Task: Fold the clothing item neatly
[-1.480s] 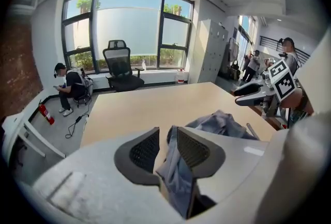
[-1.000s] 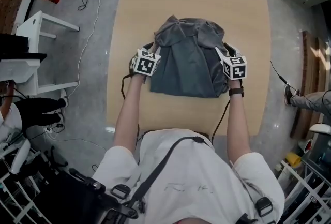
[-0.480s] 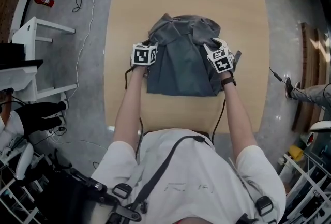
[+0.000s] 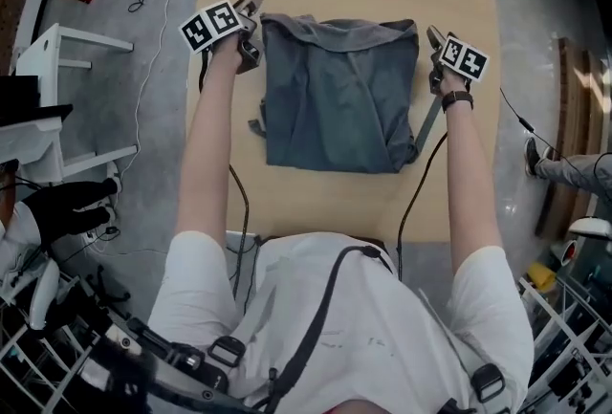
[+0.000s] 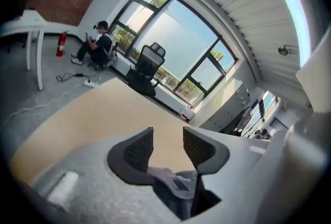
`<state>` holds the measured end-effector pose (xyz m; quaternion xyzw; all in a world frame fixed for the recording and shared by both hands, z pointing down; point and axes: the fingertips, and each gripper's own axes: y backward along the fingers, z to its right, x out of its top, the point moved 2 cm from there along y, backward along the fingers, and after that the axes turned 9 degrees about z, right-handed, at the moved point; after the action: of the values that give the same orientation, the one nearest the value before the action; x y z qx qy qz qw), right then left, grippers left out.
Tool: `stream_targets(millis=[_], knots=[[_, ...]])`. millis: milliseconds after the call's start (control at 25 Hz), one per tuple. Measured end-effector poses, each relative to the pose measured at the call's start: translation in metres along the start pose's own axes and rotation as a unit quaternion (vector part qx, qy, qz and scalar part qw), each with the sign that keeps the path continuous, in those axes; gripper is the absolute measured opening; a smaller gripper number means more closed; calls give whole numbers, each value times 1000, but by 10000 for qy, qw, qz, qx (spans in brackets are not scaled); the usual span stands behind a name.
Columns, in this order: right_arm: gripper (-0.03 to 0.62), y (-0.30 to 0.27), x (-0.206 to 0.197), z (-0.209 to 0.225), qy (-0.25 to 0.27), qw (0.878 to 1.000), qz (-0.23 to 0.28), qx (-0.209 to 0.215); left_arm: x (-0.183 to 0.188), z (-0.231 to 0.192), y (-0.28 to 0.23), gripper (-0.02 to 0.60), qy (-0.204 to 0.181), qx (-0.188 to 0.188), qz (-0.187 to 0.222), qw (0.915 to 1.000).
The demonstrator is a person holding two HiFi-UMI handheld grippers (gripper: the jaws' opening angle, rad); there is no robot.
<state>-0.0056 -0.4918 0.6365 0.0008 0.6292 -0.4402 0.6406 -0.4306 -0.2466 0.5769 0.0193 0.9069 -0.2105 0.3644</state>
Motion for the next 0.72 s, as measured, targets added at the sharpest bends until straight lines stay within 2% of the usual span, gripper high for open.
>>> stream_targets(millis=[40,120,200,280,440,600,720], knots=[[272,4,8,5,-65,9999,135,-40,5,-2,4,197,-249,92,72,9996],[265,20,14,-1,65,9991,396,142,-5,-6,23,203,-859,206,-25,9961],[261,42,-5,-19,237,9975,403,531,-41,-15,51,204,-1486,278,-421,9876],[261,71,-45,-36,336,9957,166,844,-92,-27,87,204,-1783,342,-939,9789],[250,142,-133,-51,494,9928,-540,951,-188,-41,170,202,-1578,582,-1800,9692],[222,201,-196,-55,62,9929,-940,720,-253,-45,234,202,-1479,794,-2369,9569],[237,232,-229,-61,-80,9919,-1118,592,-280,-47,264,201,-1097,904,-2370,9610]])
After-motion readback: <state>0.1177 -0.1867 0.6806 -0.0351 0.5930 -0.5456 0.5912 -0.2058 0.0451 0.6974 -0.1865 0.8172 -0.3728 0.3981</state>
